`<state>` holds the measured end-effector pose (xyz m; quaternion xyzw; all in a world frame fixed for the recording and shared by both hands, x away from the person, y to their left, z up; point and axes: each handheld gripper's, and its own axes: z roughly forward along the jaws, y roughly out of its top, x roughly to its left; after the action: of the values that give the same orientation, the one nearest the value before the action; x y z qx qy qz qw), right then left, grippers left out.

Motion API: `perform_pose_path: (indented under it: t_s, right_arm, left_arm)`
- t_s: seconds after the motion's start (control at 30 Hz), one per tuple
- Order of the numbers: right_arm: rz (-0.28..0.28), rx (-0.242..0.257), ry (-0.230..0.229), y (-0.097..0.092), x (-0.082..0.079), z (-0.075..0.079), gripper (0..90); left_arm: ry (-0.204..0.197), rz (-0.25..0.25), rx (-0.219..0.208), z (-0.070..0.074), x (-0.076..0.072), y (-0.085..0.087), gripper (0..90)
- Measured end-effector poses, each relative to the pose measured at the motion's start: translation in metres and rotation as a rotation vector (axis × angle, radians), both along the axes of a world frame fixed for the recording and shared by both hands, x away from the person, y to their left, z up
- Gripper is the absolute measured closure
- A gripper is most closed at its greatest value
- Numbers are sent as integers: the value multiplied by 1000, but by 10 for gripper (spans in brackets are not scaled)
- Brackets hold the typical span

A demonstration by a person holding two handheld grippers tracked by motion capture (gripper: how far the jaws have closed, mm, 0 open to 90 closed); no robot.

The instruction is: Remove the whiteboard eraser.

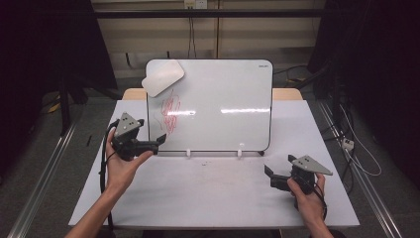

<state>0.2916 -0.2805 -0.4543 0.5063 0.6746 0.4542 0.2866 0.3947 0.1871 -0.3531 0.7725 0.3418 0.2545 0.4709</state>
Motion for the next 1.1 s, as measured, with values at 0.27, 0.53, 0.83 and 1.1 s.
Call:
perform_pose_path:
  t_s: [0.27, 0.53, 0.83, 1.1]
  right_arm:
    - [10, -2, -1, 2, 1, 0, 43]
    - [17, -2, 2, 3, 3, 0, 43]
    - [25, -5, 0, 5, 4, 0, 44]
    - [26, -5, -1, 7, 4, 1, 44]
  left_arm:
    - [-51, 6, 74, 24, 18, -2, 90]
    - [-111, -10, 132, 40, 36, -8, 99]
    - [-188, -21, 208, 59, 57, -19, 101]
    - [-217, -27, 267, 74, 75, -30, 71]
